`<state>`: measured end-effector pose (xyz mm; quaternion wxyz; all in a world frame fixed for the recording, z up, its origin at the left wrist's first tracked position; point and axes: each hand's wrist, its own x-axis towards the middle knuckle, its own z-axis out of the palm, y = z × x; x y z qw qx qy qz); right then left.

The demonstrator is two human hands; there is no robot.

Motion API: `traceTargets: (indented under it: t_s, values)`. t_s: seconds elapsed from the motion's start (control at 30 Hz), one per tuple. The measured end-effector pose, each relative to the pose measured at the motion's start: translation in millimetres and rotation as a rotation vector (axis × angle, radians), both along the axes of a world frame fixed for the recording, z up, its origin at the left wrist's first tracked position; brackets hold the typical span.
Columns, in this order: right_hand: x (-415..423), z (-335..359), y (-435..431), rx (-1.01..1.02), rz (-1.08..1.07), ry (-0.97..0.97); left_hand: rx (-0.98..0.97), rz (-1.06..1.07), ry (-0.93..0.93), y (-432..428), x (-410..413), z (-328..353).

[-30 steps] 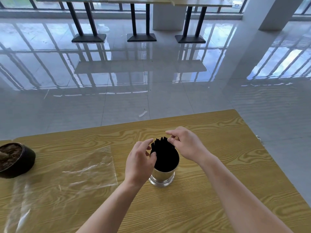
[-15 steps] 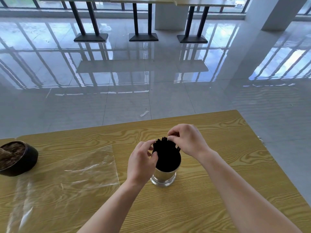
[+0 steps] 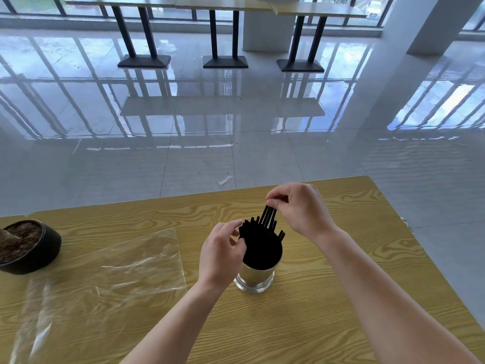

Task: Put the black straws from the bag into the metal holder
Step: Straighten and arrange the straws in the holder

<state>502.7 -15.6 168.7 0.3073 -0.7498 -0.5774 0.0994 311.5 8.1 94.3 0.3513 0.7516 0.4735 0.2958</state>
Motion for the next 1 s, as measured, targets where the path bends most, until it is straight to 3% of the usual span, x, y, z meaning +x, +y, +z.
traceTargets:
  t_s: [0.33,0.57,0.7,0.77,0.87,0.93,1.0]
  values:
    - [17.9,60.8,-14.5,0.200,-0.033,-0.124,0.030,0.035,-0.017,-2.7,-7.2,0.7]
    - [48.5,94.0,-33.0,0.355,-0.203,-0.040,0.124,0.124,-0.062,-8.9,-8.9,17.6]
    - [46.7,87.6,-35.9,0.490,-0.295,0.110,0.240,0.098,-0.191,-20.3,-2.7,36.3]
    - [36.9,74.3,-35.5,0.569,-0.326,0.229,0.120,-0.012,-0.286,-29.0,3.8,48.9]
    - [14.9,45.2,-35.3,0.673,-0.393,0.408,-0.393,-0.183,-0.456,-36.8,21.9,71.1]
    - [-1.0,24.8,-38.1,0.708,-0.449,0.501,-0.736,-0.118,-0.669,-32.2,35.8,83.9]
    - [-13.8,6.4,-43.1,0.741,-0.507,0.637,-0.922,0.066,-0.868,-20.6,44.3,95.3]
